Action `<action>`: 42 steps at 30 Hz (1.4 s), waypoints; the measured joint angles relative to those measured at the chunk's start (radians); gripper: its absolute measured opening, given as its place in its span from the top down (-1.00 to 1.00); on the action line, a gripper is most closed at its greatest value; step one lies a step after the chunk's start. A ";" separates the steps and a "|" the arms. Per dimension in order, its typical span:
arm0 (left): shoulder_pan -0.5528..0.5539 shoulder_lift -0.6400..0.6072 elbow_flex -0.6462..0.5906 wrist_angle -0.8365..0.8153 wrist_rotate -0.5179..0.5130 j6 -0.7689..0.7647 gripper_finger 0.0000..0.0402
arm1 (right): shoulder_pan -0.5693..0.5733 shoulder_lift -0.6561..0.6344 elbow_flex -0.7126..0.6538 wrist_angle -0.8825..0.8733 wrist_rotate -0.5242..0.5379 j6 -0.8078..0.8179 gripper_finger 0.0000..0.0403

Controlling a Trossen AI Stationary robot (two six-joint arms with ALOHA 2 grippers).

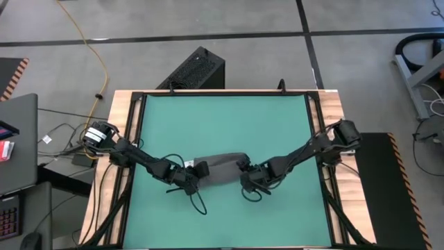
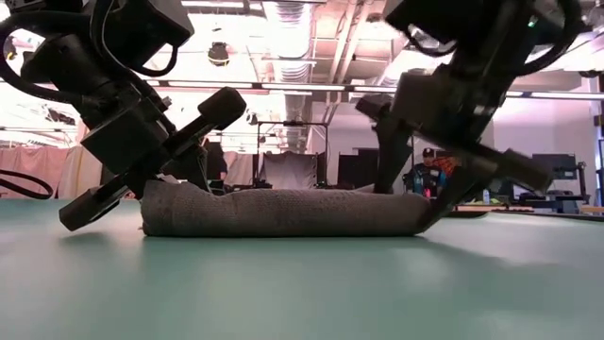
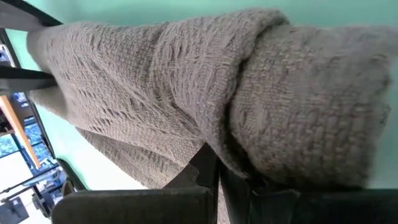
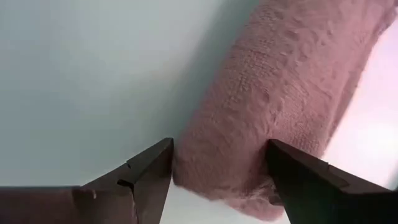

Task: Roll towel
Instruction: Roll the gray towel

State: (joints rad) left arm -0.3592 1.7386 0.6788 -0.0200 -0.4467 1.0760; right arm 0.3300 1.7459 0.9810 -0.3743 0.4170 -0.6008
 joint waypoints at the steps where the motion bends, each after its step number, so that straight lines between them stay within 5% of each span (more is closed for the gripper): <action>1: 0.000 0.000 0.000 0.000 0.000 0.000 1.00 | -0.009 0.009 0.000 0.004 -0.003 -0.001 -0.40; 6: 0.001 0.000 0.000 0.001 0.001 -0.009 1.00 | -0.026 0.038 0.002 0.015 -0.020 0.032 -0.24; 15: 0.001 0.000 -0.001 0.008 0.010 -0.039 1.00 | -0.021 0.060 0.000 0.012 0.042 0.284 0.87; 20: -0.001 0.000 -0.001 0.012 0.013 -0.051 1.00 | 0.009 0.029 -0.002 -0.021 -0.008 0.383 0.86; 33: -0.001 0.000 -0.001 0.080 0.159 -0.210 1.00 | -0.125 -0.104 -0.003 -0.055 -0.494 0.780 0.87; 42: 0.000 0.003 -0.003 0.175 0.461 -0.462 1.00 | -0.238 -0.143 -0.004 0.010 -0.620 0.949 0.87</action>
State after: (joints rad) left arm -0.3595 1.7414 0.6760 0.1545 0.0139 0.6139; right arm 0.0922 1.6032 0.9771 -0.3647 -0.2033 0.3485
